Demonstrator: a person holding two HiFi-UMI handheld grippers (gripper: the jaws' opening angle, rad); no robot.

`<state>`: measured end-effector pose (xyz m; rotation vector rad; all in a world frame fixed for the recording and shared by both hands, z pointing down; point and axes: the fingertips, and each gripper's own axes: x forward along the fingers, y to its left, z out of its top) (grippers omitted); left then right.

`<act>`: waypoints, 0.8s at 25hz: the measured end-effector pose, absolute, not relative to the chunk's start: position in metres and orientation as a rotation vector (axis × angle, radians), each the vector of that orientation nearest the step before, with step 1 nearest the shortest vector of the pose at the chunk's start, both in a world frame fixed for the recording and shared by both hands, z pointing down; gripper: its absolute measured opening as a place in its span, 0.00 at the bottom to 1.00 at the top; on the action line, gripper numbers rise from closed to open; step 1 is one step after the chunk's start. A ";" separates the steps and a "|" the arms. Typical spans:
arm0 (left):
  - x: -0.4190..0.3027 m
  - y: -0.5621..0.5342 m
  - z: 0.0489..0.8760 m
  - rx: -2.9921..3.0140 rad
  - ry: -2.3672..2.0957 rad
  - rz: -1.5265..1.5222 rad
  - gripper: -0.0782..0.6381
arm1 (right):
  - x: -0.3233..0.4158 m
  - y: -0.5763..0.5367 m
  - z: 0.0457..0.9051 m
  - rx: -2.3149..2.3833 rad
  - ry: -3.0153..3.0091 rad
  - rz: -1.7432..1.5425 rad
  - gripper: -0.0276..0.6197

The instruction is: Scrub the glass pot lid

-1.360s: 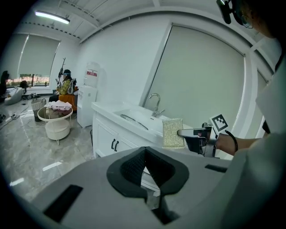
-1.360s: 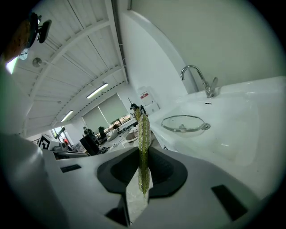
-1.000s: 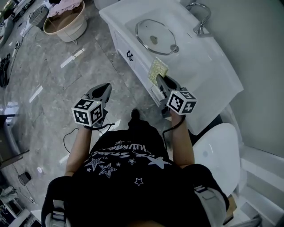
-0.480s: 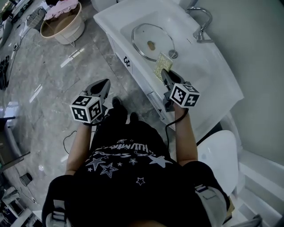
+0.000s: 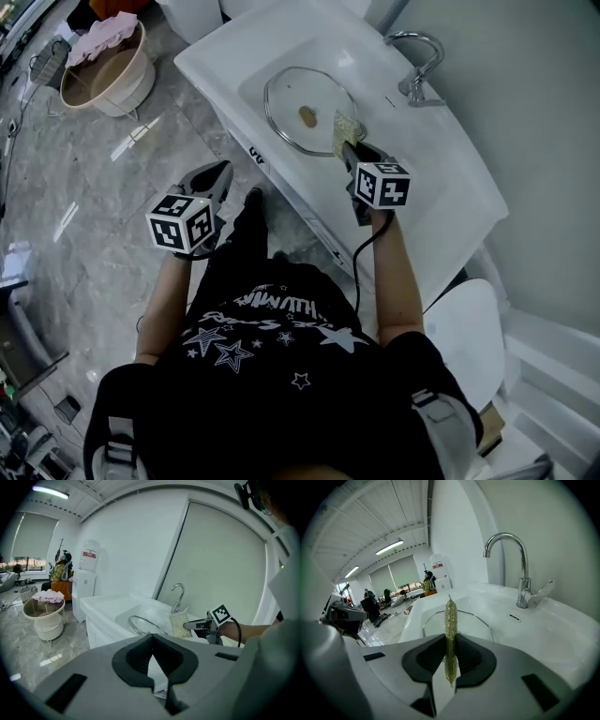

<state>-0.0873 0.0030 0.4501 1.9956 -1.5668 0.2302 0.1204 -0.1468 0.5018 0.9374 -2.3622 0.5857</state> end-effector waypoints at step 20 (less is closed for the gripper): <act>-0.186 -0.155 0.468 2.071 -1.366 0.241 0.12 | 0.051 -0.288 0.592 0.986 -1.853 0.453 0.14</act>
